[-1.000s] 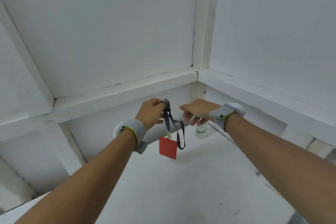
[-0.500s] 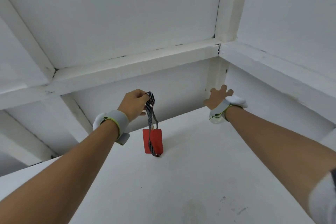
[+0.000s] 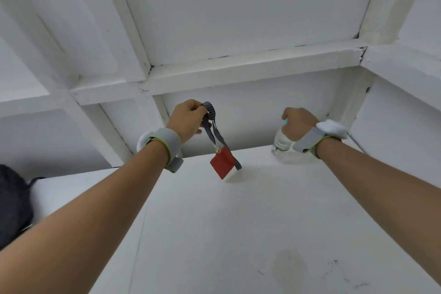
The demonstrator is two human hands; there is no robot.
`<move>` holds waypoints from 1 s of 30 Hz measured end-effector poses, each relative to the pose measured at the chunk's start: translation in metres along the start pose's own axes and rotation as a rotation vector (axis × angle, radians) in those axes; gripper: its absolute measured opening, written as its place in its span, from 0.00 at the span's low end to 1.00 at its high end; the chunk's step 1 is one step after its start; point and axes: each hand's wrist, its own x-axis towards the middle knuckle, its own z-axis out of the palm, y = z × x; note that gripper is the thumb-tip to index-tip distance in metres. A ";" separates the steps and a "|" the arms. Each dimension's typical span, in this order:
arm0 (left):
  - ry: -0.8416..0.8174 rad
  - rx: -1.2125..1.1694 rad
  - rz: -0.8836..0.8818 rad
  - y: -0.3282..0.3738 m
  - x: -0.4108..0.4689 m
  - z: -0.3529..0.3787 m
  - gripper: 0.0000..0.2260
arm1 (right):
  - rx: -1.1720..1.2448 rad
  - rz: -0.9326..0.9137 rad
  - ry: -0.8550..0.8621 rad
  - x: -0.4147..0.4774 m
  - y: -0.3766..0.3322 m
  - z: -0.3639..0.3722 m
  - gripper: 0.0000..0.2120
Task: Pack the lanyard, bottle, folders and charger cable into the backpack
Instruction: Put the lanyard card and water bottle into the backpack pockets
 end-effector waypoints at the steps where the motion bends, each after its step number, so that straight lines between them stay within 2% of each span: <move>1: 0.023 -0.005 0.000 -0.002 -0.006 -0.017 0.05 | 0.026 -0.061 -0.011 -0.004 -0.021 0.002 0.18; 7: 0.180 0.021 0.043 -0.026 -0.040 -0.113 0.05 | 0.104 -0.295 -0.060 -0.046 -0.146 0.027 0.18; 17: 0.315 -0.060 -0.023 -0.115 -0.114 -0.294 0.05 | 0.108 -0.465 -0.146 -0.131 -0.334 0.106 0.17; 22: 0.367 -0.084 -0.033 -0.158 -0.142 -0.352 0.05 | 0.107 -0.482 -0.188 -0.167 -0.397 0.138 0.16; 30: 0.399 -0.072 -0.059 -0.192 -0.172 -0.403 0.06 | 0.057 -0.530 -0.228 -0.209 -0.461 0.170 0.18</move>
